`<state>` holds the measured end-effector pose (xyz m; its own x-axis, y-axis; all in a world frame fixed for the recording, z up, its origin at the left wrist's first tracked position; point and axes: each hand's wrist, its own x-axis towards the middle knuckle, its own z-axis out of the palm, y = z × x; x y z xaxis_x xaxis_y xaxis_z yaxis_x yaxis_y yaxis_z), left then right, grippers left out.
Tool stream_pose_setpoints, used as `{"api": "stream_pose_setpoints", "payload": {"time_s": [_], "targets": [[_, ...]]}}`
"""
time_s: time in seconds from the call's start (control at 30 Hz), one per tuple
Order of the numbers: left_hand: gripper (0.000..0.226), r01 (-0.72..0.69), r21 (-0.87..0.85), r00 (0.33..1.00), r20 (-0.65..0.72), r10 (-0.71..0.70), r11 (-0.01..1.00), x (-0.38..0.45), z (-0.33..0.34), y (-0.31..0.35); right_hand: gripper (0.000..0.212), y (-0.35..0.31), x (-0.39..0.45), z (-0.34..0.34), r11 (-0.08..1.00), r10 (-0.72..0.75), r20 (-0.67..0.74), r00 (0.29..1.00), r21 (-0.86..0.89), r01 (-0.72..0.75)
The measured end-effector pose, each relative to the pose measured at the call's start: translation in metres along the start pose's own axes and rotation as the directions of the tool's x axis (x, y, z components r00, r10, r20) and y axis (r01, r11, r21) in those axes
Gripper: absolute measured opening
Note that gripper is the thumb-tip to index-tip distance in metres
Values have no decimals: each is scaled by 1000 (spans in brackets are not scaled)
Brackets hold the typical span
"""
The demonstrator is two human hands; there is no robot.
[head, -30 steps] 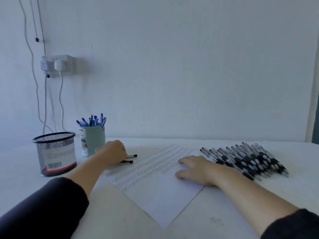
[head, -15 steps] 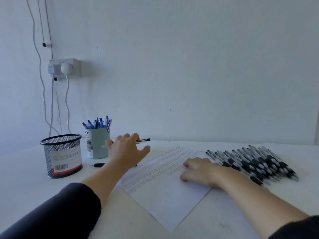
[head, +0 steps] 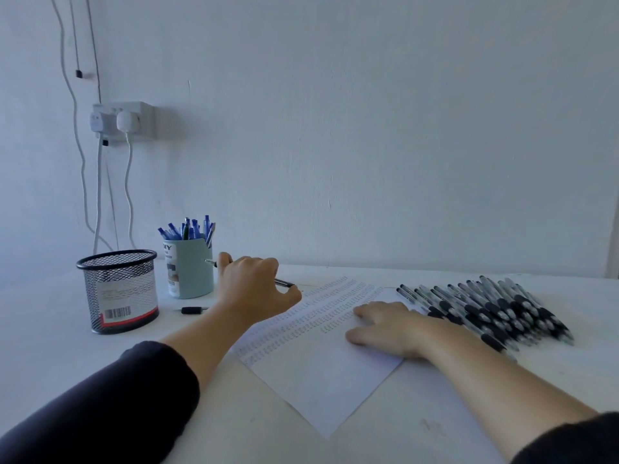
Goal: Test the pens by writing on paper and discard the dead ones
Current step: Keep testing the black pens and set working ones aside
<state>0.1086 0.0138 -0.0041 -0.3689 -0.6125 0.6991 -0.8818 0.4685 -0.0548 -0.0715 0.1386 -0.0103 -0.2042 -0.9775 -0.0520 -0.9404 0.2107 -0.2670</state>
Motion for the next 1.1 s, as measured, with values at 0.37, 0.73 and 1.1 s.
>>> {"api": "stream_pose_setpoints", "payload": {"time_s": [0.37, 0.73, 1.1], "targets": [[28, -89, -472, 993, -109, 42, 877, -1, -2, 9, 83, -6, -9, -4, 999, 40, 52, 998, 26, -42], [19, 621, -782, 759, 580, -297, 59, -14, -14, 54, 85, -7, -3, 2, 993, 71, 18, 997, -92, -69], [16, 600, -703, 799, 516, -309, 381, -16, -8, 55, 84, -7, -3, 3, 991, 73, 29, 997, -116, -69]]}}
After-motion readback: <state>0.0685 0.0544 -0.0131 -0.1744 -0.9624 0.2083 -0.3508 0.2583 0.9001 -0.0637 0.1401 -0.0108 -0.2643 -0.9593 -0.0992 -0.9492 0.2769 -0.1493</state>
